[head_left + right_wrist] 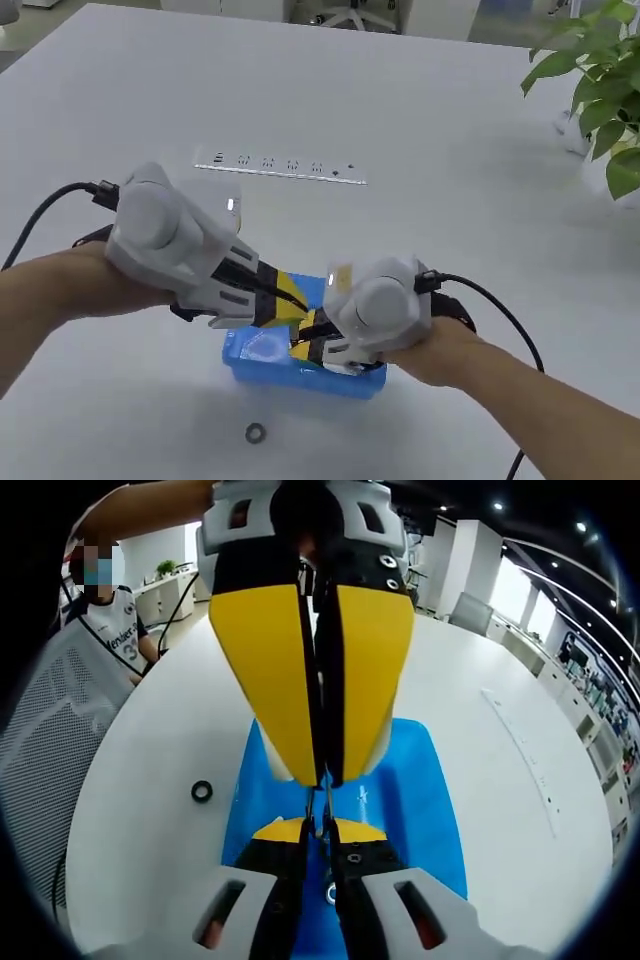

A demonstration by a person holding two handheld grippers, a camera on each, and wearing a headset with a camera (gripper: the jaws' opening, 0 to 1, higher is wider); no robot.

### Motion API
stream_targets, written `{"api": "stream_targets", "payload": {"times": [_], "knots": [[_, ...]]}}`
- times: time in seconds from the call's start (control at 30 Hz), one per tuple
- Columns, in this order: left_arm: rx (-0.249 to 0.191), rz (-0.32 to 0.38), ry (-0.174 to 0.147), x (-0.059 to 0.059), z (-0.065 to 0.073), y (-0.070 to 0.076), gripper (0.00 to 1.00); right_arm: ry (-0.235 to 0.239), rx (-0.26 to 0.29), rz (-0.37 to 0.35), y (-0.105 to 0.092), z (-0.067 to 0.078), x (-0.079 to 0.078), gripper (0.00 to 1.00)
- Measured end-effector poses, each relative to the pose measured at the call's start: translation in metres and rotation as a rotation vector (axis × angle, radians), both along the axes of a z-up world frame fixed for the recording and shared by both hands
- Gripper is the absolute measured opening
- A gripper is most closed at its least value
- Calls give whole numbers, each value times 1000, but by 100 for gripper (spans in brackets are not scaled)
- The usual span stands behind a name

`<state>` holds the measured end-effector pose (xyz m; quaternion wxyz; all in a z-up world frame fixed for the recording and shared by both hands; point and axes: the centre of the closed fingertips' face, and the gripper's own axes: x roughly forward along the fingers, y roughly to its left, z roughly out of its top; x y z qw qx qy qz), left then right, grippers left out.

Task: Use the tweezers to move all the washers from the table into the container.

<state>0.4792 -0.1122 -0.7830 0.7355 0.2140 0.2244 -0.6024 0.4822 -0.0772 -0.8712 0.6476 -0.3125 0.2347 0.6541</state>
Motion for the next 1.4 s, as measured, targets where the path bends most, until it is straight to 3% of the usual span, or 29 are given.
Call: {"api": "stream_targets", "payload": {"times": [0.4, 0.9, 1.4], "knots": [[15, -14, -11, -5, 1, 1, 5, -13, -13, 14, 1, 2, -3, 11], [0, -4, -51, -4, 24, 2, 5, -52, 12, 2, 0, 26, -2, 11], [-2, -8, -71, -15, 51, 0, 5, -93, 38, -2, 0, 51, -9, 12]]}}
